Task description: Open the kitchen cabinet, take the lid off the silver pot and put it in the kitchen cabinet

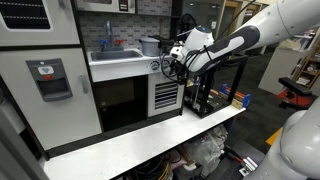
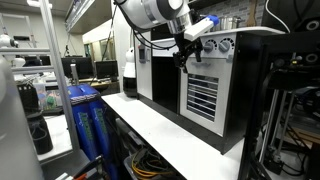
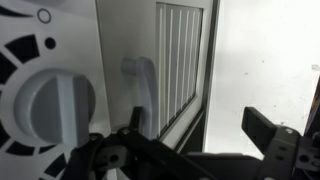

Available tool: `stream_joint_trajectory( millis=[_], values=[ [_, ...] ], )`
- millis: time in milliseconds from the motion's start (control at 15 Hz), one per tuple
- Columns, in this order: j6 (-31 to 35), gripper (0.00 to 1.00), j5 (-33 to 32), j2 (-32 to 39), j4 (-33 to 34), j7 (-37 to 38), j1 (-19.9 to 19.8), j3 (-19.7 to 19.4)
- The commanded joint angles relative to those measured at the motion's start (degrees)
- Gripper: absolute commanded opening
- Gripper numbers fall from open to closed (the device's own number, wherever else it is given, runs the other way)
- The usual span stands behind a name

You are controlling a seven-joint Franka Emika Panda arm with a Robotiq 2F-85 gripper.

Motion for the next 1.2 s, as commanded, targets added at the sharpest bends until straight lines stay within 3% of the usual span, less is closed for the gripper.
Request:
stream_joint_trajectory(
  millis=[0,1133],
  values=[
    [-0.8,1.0,4.0,0.8,-0.4,-3.3,-0.2,-1.0],
    [-8.2,1.0,8.0,0.8,0.8,-6.3,-0.6,-1.4]
  ],
)
